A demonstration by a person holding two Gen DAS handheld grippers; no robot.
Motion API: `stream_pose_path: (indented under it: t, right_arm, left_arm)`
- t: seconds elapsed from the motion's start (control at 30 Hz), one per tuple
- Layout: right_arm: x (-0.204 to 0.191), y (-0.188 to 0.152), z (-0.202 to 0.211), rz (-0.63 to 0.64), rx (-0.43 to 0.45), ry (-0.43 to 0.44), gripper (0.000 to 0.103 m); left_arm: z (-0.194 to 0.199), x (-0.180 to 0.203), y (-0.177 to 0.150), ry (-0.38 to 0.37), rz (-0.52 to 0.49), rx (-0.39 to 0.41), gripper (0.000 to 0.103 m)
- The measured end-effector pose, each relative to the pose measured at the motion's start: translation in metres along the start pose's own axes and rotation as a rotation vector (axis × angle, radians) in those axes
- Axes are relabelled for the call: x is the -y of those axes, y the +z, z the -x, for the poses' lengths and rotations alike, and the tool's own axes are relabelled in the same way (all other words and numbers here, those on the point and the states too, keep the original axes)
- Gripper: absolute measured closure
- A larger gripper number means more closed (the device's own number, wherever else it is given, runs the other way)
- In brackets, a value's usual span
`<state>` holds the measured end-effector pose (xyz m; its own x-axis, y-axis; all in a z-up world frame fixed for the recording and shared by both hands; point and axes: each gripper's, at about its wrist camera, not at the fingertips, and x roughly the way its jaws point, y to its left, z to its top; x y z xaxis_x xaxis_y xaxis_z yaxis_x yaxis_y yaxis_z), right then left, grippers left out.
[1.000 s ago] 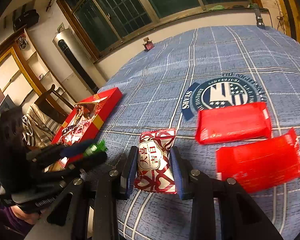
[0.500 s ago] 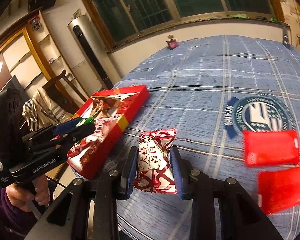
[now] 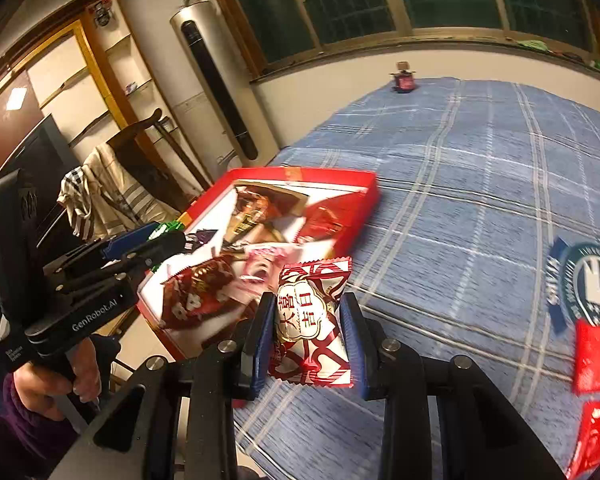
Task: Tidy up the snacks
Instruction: 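Drop the green packet into the tray with the left tool while the right drops the white-and-red packet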
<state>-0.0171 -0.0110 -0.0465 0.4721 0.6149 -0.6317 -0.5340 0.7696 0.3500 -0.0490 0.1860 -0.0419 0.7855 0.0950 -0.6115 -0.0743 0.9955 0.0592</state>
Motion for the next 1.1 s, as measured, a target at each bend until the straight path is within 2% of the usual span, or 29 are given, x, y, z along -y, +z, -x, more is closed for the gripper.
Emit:
stream_pose_path:
  t: [0.27,0.5,0.6,0.67,0.73,0.77,0.83,0.87,0.93,1.1]
  right_arm:
    - [-0.024,0.01,-0.022,0.036,-0.02,0.02,0.07]
    - [-0.034,0.025,-0.044,0.048,-0.038,0.016,0.07]
    - [-0.043,0.039,-0.056,0.069,-0.019,0.013,0.069]
    - [-0.048,0.049,-0.064,0.079,0.005,-0.008,0.067]
    - [-0.05,0.056,-0.069,0.091,0.008,-0.04,0.065]
    - [-0.047,0.056,-0.069,0.08,0.012,-0.045,0.063]
    - [-0.035,0.052,-0.064,0.039,0.015,-0.03,0.042]
    - [-0.029,0.048,-0.061,0.024,0.016,-0.02,0.039]
    - [-0.015,0.038,-0.053,0.003,0.017,-0.028,0.037]
    - [0.024,0.009,-0.026,-0.065,0.014,-0.074,0.037]
  left_arm:
    - [-0.012,-0.024,-0.004,0.03,0.03,-0.013,0.064]
    - [-0.026,-0.046,0.006,0.06,0.05,-0.022,0.064]
    - [-0.03,-0.046,0.013,0.036,0.042,-0.019,0.063]
    - [-0.033,-0.044,0.017,0.025,0.043,-0.029,0.055]
    - [-0.032,-0.044,0.017,0.024,0.061,-0.027,0.032]
    - [-0.031,-0.044,0.016,0.022,0.069,-0.023,0.029]
    - [-0.03,-0.043,0.012,0.021,0.073,-0.019,0.028]
    - [-0.03,-0.041,0.01,0.021,0.07,-0.025,0.028]
    - [-0.032,-0.038,0.007,0.018,0.074,-0.041,0.028]
    - [-0.029,-0.017,0.002,-0.042,0.064,-0.062,0.028]
